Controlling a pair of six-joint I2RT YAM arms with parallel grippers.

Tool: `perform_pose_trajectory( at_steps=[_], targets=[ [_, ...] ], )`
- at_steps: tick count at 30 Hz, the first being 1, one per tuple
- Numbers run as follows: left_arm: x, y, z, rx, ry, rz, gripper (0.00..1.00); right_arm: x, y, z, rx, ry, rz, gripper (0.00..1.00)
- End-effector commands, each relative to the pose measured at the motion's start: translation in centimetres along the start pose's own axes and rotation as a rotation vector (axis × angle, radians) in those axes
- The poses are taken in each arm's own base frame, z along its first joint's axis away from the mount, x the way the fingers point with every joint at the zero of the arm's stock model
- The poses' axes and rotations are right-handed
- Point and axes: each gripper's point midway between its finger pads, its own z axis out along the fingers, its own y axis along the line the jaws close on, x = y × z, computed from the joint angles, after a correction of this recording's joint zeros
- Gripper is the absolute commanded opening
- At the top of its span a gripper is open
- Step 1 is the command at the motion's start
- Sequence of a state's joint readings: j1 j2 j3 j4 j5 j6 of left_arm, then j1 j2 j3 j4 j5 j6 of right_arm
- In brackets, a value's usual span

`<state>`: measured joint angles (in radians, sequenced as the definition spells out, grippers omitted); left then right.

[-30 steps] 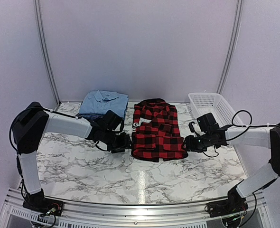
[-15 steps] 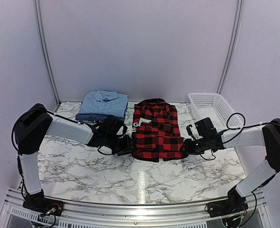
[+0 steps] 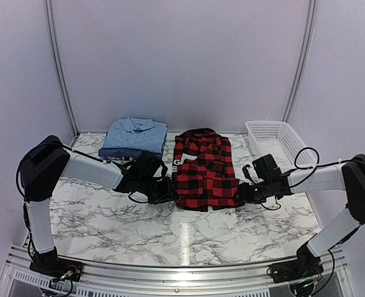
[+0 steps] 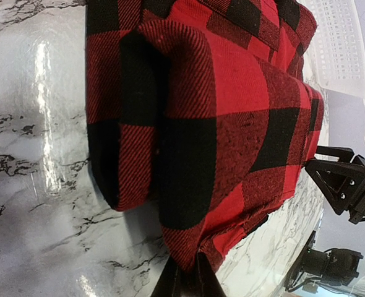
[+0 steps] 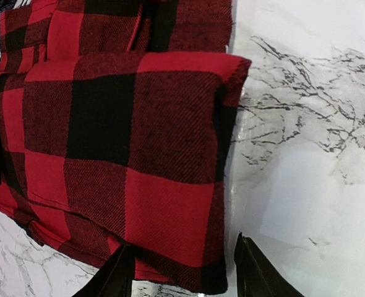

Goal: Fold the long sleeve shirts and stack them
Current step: Fold the rectangle-folded shirt at the center of the board.

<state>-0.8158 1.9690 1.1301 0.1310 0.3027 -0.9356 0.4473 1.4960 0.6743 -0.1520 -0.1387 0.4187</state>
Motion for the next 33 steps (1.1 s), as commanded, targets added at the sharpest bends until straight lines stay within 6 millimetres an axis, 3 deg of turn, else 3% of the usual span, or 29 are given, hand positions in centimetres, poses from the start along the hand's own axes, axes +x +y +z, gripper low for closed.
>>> perform_pose_trajectory(
  at_steps=[1, 7, 11, 14, 16, 19, 24, 32, 33],
  targets=[
    [0.1, 0.0, 0.2, -0.003, 0.005, -0.002, 0.07, 0.9, -1.0, -0.1, 0.058, 0.022, 0.003, 0.51],
    [0.1, -0.2, 0.1, 0.001, 0.004, -0.003, 0.05, 2.6, 0.3, 0.3, 0.012, 0.050, 0.007, 0.42],
    [-0.2, -1.0, -0.3, 0.021, -0.006, 0.010, 0.02, 1.5, 1.2, -0.2, -0.009, 0.021, 0.009, 0.28],
    [-1.0, -2.2, -0.8, 0.043, -0.021, 0.022, 0.00, -1.4, 2.6, -1.2, -0.023, -0.024, 0.001, 0.08],
    [-1.8, -3.2, -1.2, 0.053, -0.037, 0.031, 0.00, -3.3, 3.6, -1.9, -0.037, -0.055, -0.009, 0.01],
    [-3.5, -4.4, -1.9, 0.077, -0.057, 0.033, 0.00, -5.9, 4.7, -2.6, -0.049, -0.089, -0.016, 0.00],
    [-7.2, -6.1, -1.9, 0.109, -0.090, 0.046, 0.00, -10.2, 4.5, -2.7, -0.059, -0.150, 0.003, 0.00],
    [-14.7, -5.2, 0.3, 0.146, -0.156, -0.029, 0.01, -17.3, 3.8, 0.1, -0.086, -0.208, 0.019, 0.01],
    [-15.3, -4.8, 0.7, 0.145, -0.161, -0.039, 0.04, -17.9, 3.9, 0.5, -0.090, -0.212, 0.020, 0.06]
  ],
)
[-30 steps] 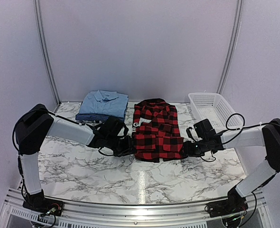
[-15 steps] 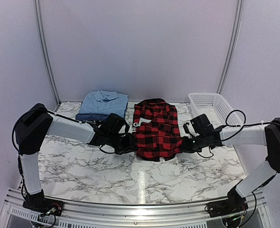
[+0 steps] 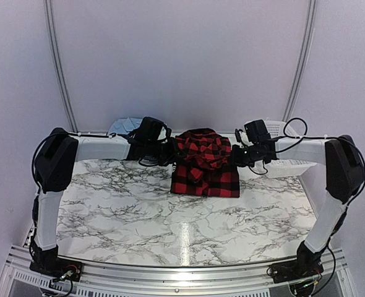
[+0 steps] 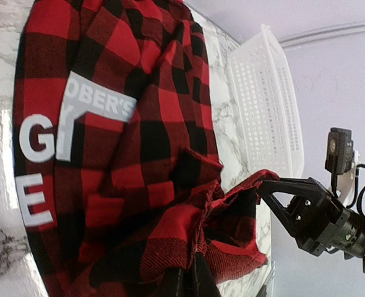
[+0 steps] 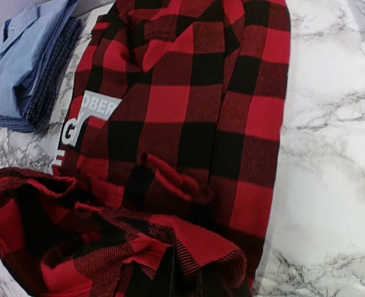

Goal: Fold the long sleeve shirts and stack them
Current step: Fold the rectangle-folded shirt at the center of the board.

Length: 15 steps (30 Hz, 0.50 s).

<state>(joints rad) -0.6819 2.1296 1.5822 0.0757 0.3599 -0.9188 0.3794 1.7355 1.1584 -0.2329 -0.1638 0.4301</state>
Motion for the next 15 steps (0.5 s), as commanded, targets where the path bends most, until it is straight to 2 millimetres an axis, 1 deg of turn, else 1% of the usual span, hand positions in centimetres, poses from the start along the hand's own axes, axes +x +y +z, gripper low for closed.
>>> perform_pose_trajectory(
  at_steps=[1, 2, 3, 4, 7, 9, 12, 14, 15],
  targets=[
    [-1.6, 3.5, 2.4, -0.038, 0.015, -0.058, 0.13, -3.7, 0.5, 1.6, -0.037, -0.045, -0.014, 0.12],
    [-2.0, 4.1, 2.8, -0.039, 0.010, -0.067, 0.25, -4.0, 0.5, 2.0, -0.038, -0.042, -0.012, 0.18],
    [-2.5, 3.9, 2.9, -0.023, -0.001, -0.069, 0.32, -4.2, 0.4, 2.4, -0.036, -0.038, -0.009, 0.28],
    [-3.1, 3.7, 2.9, -0.005, -0.012, -0.076, 0.40, -4.4, 0.5, 2.7, -0.035, -0.032, -0.008, 0.36],
    [-4.7, 2.7, 2.1, 0.017, -0.053, -0.060, 0.67, -5.1, 0.8, 2.3, -0.038, -0.044, -0.008, 0.52],
    [-5.8, 1.9, 1.2, 0.029, -0.083, -0.046, 0.78, -5.4, 0.9, 1.7, -0.033, -0.056, -0.012, 0.60],
    [-6.7, 1.0, 0.1, 0.040, -0.107, -0.017, 0.79, -5.5, 1.2, 0.5, -0.016, -0.072, -0.036, 0.64],
    [-6.6, 0.8, -0.3, 0.034, -0.107, -0.009, 0.79, -5.2, 1.8, -0.2, -0.010, -0.080, -0.057, 0.65],
    [-6.4, 1.0, -0.6, 0.028, -0.108, -0.013, 0.79, -4.7, 2.1, -0.5, -0.010, -0.077, -0.070, 0.65]
  ],
)
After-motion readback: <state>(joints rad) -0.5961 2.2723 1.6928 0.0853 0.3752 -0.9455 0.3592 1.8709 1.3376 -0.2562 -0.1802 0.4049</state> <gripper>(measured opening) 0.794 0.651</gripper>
